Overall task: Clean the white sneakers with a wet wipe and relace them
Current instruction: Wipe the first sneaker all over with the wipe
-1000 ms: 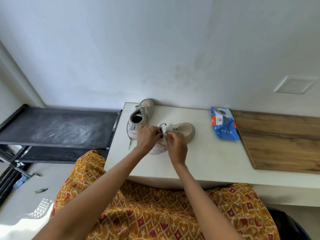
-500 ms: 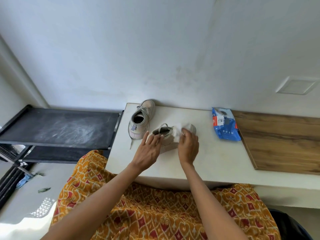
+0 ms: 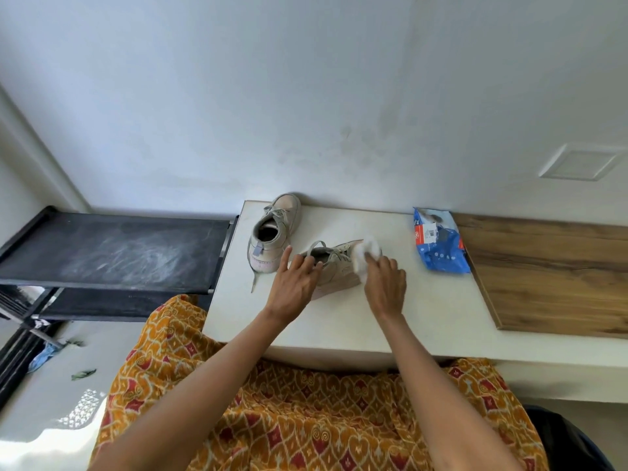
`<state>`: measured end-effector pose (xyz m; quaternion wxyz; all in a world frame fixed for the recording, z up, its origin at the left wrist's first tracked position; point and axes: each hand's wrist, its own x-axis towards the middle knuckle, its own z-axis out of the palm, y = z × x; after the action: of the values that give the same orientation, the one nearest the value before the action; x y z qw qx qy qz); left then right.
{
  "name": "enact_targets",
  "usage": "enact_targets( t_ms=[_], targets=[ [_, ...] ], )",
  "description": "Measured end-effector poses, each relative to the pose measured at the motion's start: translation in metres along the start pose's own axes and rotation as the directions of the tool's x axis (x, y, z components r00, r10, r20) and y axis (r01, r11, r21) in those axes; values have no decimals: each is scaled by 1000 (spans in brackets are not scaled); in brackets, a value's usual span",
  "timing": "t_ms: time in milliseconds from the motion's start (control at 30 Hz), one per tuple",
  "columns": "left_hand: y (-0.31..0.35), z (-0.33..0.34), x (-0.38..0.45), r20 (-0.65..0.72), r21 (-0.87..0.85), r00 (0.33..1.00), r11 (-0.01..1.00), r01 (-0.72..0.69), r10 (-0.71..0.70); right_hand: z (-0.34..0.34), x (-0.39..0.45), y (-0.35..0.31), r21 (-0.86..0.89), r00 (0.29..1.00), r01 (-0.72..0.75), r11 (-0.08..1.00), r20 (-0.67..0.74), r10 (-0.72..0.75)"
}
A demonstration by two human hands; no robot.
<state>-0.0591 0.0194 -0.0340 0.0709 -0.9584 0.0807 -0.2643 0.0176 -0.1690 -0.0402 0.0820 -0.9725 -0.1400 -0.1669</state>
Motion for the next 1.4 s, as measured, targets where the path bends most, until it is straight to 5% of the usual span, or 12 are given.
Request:
enact_targets(
  t_ms=[167,400,567,767,933,1000,1100,1233,1400],
  targets=[
    [-4,-3,2,-11,-55,1000,998,5,-5,4,-1,-41,18,962,235,972,-147,-230],
    [-8,-4,4,-44,-66,999,998,-13,10,1,15,15,-325,983,182,928,53,-175],
    [-18,-2,5,-80,-127,993,987,-94,84,3,16,-28,189,981,187,964,21,-195],
    [-44,1,-2,-134,-185,975,962,-202,179,5,-4,-19,344,944,330,879,-116,-310],
    [-43,0,-4,-155,-209,977,962,-178,147,-9,12,-38,762,1000,-18,647,-1,29],
    [-41,-2,-5,-168,-208,977,964,-166,132,-10,16,-52,834,997,-78,547,59,52],
    [-41,-1,-6,-173,-192,976,967,-165,132,-5,13,-55,754,998,45,656,-11,-56],
    [-38,-1,-6,-145,-201,985,972,-118,90,-2,2,-25,415,973,227,881,-66,-220],
    [-25,-5,-11,-114,-163,993,986,-29,10,-6,4,1,74,974,204,976,89,-210]
  ],
)
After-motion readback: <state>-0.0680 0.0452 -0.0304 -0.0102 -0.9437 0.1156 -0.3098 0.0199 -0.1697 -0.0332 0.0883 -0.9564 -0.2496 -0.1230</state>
